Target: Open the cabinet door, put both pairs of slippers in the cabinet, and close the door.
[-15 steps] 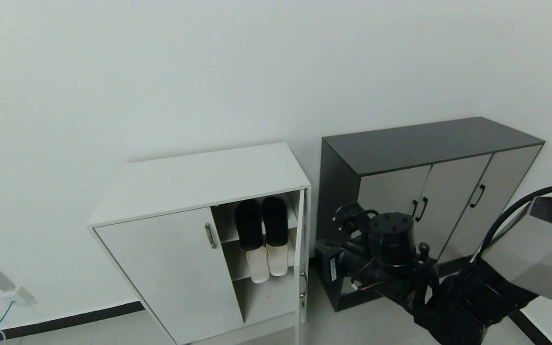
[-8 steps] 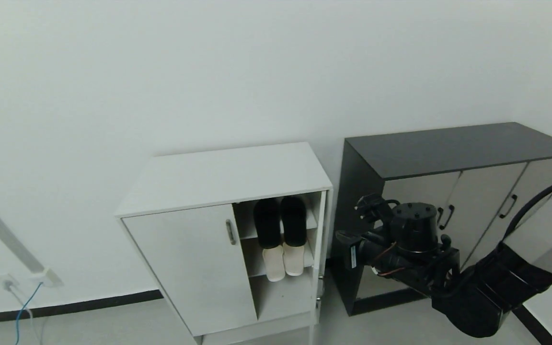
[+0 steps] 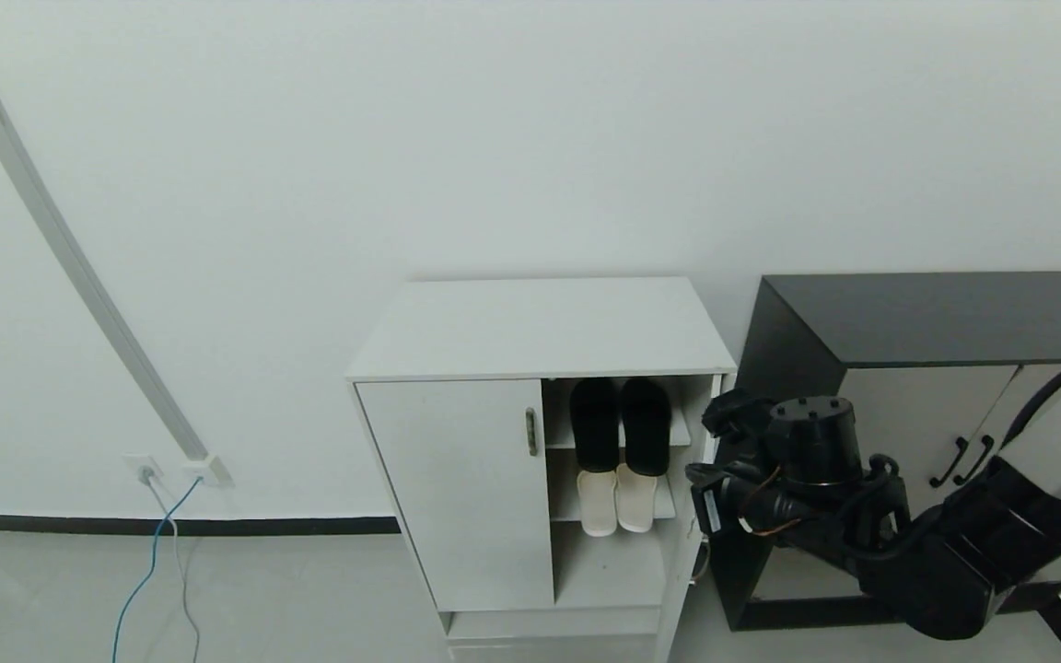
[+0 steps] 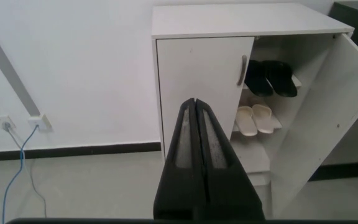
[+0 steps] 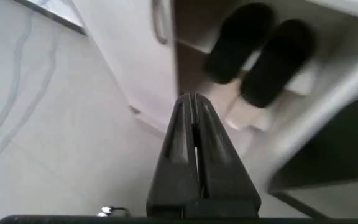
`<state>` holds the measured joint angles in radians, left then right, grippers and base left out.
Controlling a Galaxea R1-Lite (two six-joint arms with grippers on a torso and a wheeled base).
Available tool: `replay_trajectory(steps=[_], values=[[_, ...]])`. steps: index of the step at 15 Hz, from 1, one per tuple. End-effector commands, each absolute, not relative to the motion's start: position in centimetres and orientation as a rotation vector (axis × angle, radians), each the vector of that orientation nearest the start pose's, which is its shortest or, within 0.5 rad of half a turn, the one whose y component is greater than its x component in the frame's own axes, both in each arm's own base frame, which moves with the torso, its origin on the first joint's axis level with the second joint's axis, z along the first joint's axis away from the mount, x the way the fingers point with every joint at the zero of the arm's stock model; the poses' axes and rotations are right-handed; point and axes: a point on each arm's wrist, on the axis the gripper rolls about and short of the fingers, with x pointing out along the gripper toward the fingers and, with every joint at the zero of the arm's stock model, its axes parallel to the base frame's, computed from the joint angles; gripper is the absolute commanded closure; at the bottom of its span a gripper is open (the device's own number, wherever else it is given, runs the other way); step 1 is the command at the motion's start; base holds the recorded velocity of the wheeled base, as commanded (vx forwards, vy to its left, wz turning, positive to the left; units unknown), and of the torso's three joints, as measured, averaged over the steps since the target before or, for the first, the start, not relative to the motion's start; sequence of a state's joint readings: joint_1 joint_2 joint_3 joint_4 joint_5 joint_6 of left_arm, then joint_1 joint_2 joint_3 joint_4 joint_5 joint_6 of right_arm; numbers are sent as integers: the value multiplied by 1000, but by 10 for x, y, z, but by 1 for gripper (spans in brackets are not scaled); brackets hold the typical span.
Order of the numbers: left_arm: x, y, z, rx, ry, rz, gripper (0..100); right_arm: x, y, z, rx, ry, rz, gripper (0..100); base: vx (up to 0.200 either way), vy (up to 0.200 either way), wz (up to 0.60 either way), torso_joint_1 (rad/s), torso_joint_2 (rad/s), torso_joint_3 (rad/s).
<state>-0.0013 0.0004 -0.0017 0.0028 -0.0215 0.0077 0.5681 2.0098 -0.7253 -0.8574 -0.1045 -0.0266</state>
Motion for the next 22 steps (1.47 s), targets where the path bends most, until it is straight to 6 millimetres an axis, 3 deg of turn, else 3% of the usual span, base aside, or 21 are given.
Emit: replay_trajectory(steps=[1, 5, 8, 11, 13, 17, 22], values=[[-23, 0, 76, 8, 1, -23, 100, 287, 171, 103, -180, 380, 406, 100, 0, 0, 0, 0, 0, 0], [-23, 0, 76, 8, 1, -23, 100, 284, 158, 104, -243, 430, 375, 100, 0, 0, 0, 0, 0, 0], [-23, 0, 76, 8, 1, -23, 100, 286, 159, 91, -288, 474, 383, 100, 0, 0, 0, 0, 0, 0], [-23, 0, 76, 8, 3, -23, 100, 293, 164, 65, -310, 538, 386, 100, 0, 0, 0, 0, 0, 0], [-23, 0, 76, 8, 1, -23, 100, 298, 168, 59, -313, 548, 392, 100, 0, 0, 0, 0, 0, 0], [-23, 0, 76, 8, 1, -23, 100, 309, 197, 52, -172, 460, 414, 100, 0, 0, 0, 0, 0, 0], [-23, 0, 76, 8, 1, -23, 100, 305, 198, 49, -141, 421, 455, 100, 0, 0, 0, 0, 0, 0]])
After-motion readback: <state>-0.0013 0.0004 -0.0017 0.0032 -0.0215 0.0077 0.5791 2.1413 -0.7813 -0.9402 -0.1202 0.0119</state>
